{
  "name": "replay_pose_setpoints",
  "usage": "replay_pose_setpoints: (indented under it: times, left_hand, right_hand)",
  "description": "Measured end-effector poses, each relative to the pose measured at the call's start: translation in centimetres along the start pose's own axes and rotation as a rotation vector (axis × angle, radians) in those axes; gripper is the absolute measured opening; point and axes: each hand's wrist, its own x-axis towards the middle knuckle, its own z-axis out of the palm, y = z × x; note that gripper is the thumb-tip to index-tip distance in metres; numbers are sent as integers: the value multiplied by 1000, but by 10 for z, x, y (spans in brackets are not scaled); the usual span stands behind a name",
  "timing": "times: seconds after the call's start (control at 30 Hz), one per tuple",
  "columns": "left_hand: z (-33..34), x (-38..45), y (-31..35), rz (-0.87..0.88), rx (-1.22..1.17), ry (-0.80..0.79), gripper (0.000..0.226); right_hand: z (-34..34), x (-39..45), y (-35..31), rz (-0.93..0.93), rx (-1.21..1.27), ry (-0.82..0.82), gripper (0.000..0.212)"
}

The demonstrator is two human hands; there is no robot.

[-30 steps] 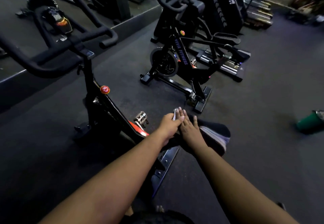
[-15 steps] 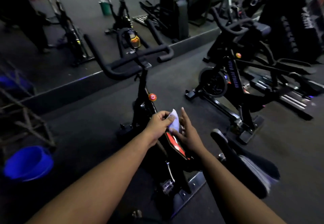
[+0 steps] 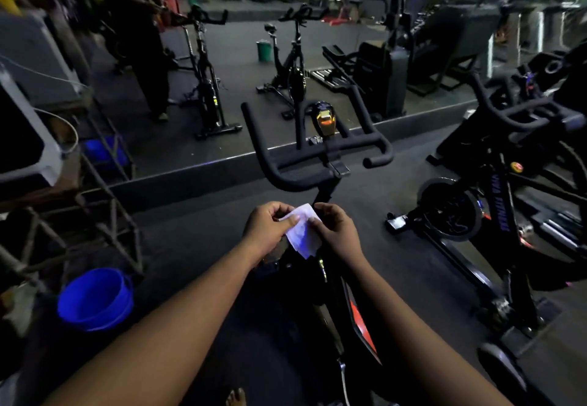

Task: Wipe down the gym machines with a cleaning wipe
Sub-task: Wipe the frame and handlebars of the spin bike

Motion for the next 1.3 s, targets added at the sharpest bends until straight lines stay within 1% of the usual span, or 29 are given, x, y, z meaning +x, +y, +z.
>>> replay_pose_setpoints:
  times: [0.13,0.27,0.37,0.47,0.53,0.6,0.67,0.73,0.8,0.87,0.9,0.93,0.97,1.03,1.13,1.2,1.3]
  left_hand:
    - [-37,57,-11,-26,13,23,11]
    - [-67,106,-12,-5,52,54,16]
    - [-88,145,-10,38,117,53,11]
    - [-101,176,-10,46,150,92,10]
    - [-104,195,-10,39,179,103,10]
    - [-104,215,-10,20,212,104,9]
    - [-103,232,-10,0,238,107,8]
    - [-104,252,-7,-12,285,121,7]
    - [-106,268,-8,-4,347,132,8]
    - [-110,281,-10,3,416,133,17]
    - [-114,289,-13,14,453,134,21]
    - [-119,293,-14,46,496,127,22]
    - [-125,297,-16,102,549,127,20]
    - [-137,309,-18,243,675,130,23]
    - [-152,331,-9,322,877,103,43]
    - [-160,349,-1,325,1011,26,57]
    - [-169,375,4,330,1162,-149,64]
  right_hand:
    - [40,51,-9,-36,-136,42,21]
    - [74,97,-25,-50,-270,68,21]
    - [92,130,-36,-40,-297,93,17]
    - [106,158,-42,-66,-400,79,9]
    - [116,177,-43,-115,-522,146,12]
    - [124,198,-40,-236,-672,187,11]
    - [128,214,-35,-350,-875,202,10]
    - [138,233,-28,-366,-994,219,21]
    - [153,246,-19,-327,-999,214,38]
    - [167,259,-11,-251,-930,77,59]
    - [174,266,-5,-215,-909,-29,65]
    - [180,268,1,-212,-919,-120,68]
    - [184,268,6,-223,-943,-175,70]
    - [191,271,16,-231,-942,-169,73]
    - [205,280,13,-237,-936,-90,82]
    - [212,291,8,-200,-884,-116,86]
    - [214,306,1,-162,-710,-131,87]
